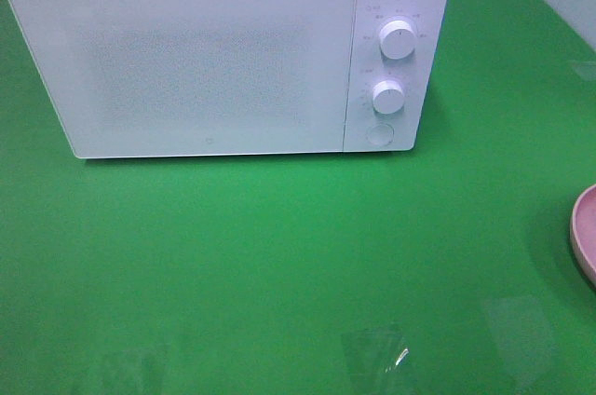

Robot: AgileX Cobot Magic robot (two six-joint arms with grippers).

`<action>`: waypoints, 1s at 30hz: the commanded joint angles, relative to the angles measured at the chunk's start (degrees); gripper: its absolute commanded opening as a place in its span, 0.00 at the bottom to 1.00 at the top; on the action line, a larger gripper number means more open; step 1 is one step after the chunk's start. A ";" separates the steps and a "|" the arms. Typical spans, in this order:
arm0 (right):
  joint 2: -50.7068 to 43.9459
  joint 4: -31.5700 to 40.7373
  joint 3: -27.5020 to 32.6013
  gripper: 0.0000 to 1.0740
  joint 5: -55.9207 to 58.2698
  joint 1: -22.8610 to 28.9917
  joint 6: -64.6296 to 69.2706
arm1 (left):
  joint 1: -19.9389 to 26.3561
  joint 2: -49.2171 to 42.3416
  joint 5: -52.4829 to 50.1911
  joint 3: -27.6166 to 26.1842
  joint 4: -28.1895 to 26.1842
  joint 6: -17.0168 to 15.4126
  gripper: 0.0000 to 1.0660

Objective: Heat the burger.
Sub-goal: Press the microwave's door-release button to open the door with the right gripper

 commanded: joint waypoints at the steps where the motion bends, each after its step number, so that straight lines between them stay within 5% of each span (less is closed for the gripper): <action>1: 4.24 -0.06 -2.86 0.72 -2.12 -0.23 -0.34 | -0.40 -1.09 -0.86 0.06 -0.52 0.00 0.94; 30: 41.02 -5.56 -3.27 0.73 -42.28 -0.23 -0.34 | -0.40 -1.09 -0.86 0.06 -0.52 0.00 0.94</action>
